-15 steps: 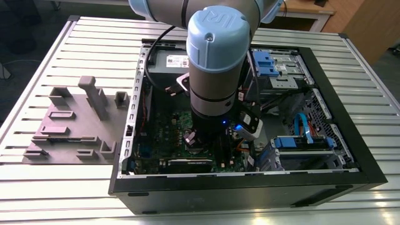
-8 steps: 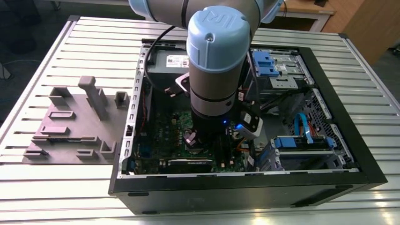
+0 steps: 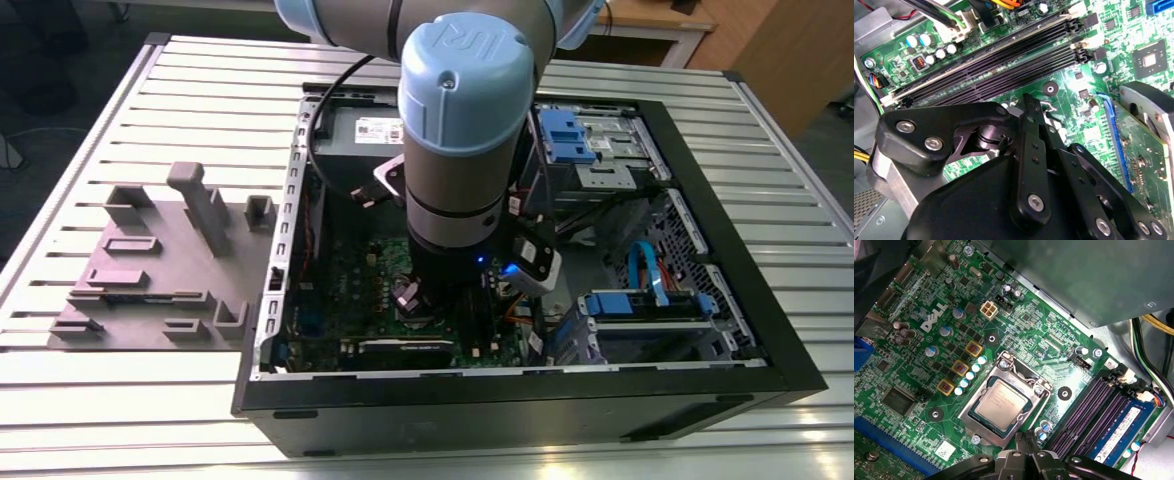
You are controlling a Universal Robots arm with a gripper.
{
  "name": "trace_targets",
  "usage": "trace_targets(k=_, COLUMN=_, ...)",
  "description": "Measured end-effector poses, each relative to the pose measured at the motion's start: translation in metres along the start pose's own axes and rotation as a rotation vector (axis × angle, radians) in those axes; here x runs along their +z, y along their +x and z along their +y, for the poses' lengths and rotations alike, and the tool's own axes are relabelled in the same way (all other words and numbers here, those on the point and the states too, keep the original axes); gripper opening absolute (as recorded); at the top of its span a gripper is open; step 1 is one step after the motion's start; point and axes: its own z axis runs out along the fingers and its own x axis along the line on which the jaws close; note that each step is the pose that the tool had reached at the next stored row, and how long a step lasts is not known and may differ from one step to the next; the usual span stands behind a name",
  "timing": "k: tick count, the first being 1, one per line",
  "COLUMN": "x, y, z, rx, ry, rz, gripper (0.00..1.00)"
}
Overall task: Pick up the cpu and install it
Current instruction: 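Install the first cpu locking lever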
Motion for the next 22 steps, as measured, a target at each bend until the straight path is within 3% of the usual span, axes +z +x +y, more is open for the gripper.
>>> trace_targets(k=12, x=-0.0001, y=0.0001, z=0.0001, rx=0.0, ry=-0.0006, rz=-0.0004, gripper=0.1)
trace_targets(k=22, x=-0.0058, y=-0.0004, z=-0.0001, rx=-0.023, ry=-0.0026, rz=-0.0012, gripper=0.1)
